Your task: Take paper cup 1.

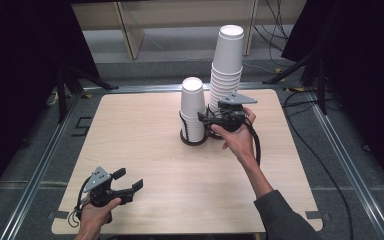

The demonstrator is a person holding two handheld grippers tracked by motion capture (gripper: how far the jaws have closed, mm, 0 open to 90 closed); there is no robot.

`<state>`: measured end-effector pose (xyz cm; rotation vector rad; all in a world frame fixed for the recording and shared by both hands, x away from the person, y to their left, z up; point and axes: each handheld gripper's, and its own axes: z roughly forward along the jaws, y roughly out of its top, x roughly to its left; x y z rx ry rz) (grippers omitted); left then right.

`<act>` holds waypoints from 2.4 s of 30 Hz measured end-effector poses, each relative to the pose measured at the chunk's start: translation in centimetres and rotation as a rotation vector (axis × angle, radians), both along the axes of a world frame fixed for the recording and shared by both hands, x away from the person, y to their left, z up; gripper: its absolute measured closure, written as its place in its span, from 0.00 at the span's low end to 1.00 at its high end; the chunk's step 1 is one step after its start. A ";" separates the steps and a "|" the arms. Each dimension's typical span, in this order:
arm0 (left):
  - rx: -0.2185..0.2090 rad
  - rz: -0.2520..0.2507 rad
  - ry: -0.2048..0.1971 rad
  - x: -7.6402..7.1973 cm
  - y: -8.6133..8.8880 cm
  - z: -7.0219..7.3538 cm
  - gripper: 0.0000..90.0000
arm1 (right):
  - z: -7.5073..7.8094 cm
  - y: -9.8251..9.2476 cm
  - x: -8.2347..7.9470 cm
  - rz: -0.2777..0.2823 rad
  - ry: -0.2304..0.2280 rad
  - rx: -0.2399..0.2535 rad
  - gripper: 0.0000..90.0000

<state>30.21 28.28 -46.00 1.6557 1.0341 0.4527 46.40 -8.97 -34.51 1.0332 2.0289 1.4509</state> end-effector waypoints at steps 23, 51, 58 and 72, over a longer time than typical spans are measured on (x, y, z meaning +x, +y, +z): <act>0.000 -0.001 0.003 -0.1 0.0 0.1 0.16 | 0.8 5.0 3.2 -0.060 0.024 0.009 0.17; 0.015 0.002 0.011 -0.3 0.0 0.2 0.16 | 0.2 6.7 4.9 -0.178 0.057 0.044 0.18; 0.016 0.002 0.010 -0.3 0.0 0.2 0.16 | 0.7 6.9 4.7 -0.188 0.043 0.019 0.21; 0.017 0.002 0.011 -0.3 -0.1 0.2 0.16 | 5.1 6.5 3.5 -0.175 -0.023 0.082 0.21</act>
